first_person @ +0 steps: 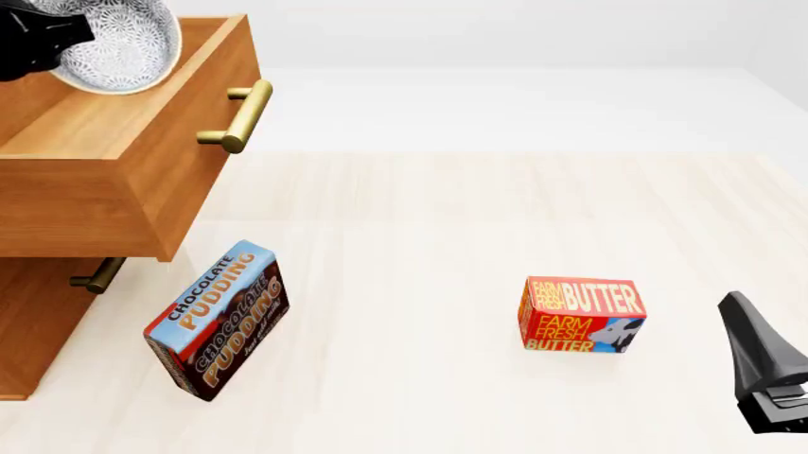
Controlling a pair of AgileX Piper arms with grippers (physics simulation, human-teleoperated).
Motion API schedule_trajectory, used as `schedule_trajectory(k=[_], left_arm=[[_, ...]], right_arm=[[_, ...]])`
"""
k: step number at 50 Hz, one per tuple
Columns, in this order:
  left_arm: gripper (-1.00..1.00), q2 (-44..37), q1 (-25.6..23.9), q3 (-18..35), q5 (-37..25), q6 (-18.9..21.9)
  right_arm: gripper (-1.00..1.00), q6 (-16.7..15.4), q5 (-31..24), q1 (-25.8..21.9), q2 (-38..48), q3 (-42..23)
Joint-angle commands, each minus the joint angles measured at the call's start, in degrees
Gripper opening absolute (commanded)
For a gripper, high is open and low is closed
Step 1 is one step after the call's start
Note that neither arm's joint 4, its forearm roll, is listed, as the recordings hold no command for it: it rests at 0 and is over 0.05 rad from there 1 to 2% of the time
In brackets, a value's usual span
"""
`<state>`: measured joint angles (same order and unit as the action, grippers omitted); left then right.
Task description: Put the bowl in the top drawer of the cabinet.
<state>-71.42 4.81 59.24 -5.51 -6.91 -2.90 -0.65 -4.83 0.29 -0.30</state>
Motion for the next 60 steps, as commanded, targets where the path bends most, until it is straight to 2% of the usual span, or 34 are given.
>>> schedule_trajectory(k=[1, 60], left_arm=[[-1.0, -1.42, 1.58, -0.69, 1.42, -0.12], [-1.0, -9.33, 4.88, -2.26, 5.5, -1.99]], right_arm=[[1.0, -0.08, -0.01, -0.06, 0.0, 0.02], [1.0, -0.17, 0.12, -0.07, 0.06, 0.02]])
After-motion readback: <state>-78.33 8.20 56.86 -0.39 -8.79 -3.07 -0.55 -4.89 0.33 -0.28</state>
